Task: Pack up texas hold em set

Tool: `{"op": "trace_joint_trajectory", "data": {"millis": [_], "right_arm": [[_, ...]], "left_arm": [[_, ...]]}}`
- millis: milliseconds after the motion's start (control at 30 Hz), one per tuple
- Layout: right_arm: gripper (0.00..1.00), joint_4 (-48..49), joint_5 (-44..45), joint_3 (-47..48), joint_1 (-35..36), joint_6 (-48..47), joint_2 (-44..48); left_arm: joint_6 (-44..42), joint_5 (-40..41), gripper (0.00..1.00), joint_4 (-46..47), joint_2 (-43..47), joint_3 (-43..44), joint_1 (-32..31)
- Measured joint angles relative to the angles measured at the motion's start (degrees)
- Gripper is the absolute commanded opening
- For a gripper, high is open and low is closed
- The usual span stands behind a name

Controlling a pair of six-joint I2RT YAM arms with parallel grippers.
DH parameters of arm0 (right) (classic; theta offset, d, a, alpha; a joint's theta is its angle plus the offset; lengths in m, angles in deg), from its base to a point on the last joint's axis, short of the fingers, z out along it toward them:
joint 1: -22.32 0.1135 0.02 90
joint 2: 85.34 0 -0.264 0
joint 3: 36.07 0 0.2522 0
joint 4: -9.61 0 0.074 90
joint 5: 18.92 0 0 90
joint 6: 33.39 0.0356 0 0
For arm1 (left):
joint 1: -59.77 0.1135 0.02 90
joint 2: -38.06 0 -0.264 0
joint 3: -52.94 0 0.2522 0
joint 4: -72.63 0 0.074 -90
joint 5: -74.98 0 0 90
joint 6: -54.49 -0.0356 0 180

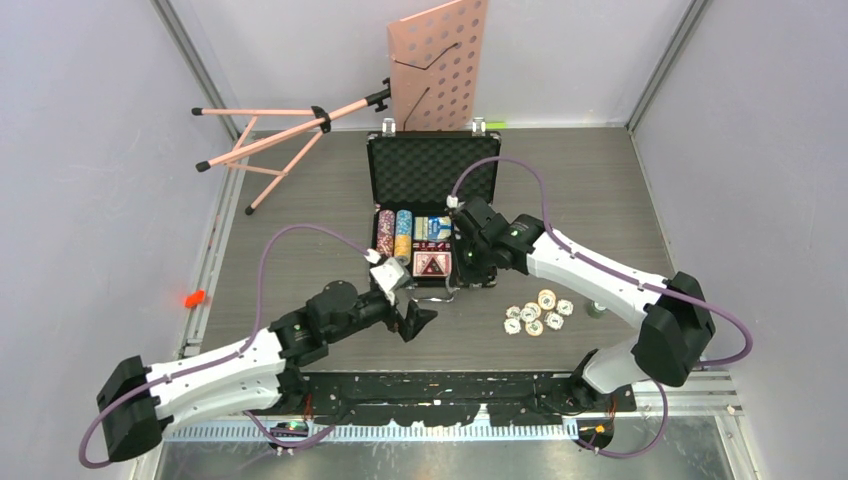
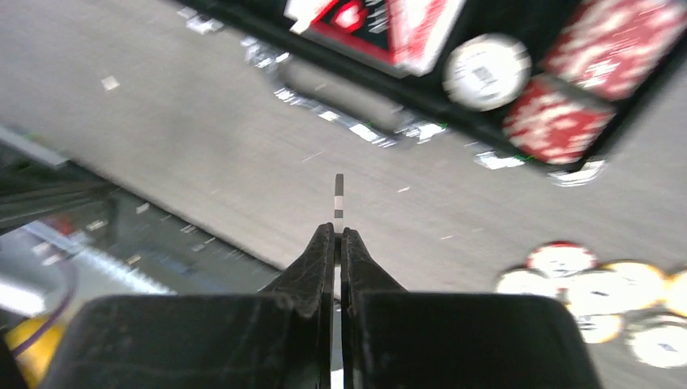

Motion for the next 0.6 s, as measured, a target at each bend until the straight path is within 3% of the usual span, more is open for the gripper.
{"op": "trace_joint_trajectory", "data": {"millis": [300,600], "right_arm": [[0.01,3.9,19.4,-0.2,-0.1,-18.3,0.3],[0.01,8.2,26.8,1.1,-0.1,-26.3,-9.7]], "left_arm": [[6.4,8.3,0.87,-4.8,13.6,-6.3,0.0],[8.8,11.6,0.83,-8.5,18.6,-11.3,0.0]]}}
